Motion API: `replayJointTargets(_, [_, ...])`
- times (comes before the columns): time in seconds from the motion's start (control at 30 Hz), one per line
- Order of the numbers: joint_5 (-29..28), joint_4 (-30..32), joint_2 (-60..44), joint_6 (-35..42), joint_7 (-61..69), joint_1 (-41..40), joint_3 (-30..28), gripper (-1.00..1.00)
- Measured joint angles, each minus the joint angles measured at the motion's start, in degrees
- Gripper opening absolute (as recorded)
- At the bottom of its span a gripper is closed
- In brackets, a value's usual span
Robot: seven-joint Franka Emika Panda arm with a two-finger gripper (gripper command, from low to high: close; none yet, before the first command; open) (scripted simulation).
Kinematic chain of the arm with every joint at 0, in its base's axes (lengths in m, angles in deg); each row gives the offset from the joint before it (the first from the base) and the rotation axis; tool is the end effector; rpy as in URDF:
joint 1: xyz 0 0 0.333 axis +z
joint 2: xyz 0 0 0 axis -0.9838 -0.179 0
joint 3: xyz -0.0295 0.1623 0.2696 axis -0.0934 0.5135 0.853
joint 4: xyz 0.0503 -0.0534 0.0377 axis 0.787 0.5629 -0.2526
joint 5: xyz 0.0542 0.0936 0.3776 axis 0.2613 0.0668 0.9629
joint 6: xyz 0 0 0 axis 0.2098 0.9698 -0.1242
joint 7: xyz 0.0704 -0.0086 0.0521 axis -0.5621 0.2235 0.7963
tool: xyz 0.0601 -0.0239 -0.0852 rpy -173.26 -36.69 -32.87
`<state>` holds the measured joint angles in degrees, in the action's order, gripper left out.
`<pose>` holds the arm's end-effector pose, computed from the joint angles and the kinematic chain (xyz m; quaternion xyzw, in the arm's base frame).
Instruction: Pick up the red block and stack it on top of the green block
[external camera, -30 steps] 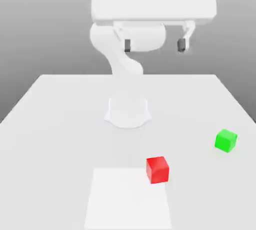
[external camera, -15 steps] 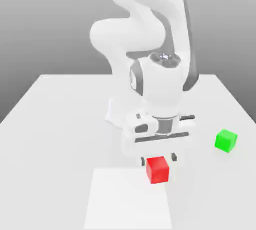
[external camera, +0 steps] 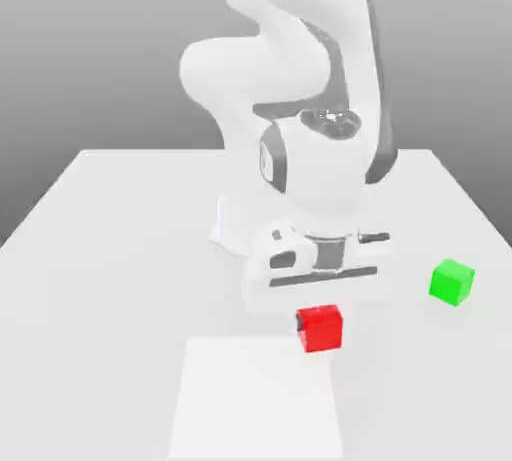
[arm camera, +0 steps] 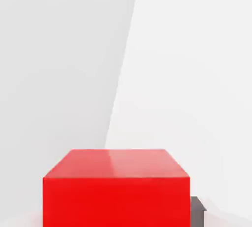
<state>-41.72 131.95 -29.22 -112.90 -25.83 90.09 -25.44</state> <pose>0.3363 0.0826 0.2004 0.9587 -0.2844 0.0002 0.0002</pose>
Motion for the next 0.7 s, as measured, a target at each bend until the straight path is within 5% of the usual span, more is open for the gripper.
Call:
replayJointTargets(0.6, [6.6, -4.5, 6.4, 10.5, 26.4, 28.5, 17.4, -1.0])
replayJointTargets(0.7, [3.6, -5.1, 4.7, 10.0, 25.7, 29.2, 19.0, -1.0])
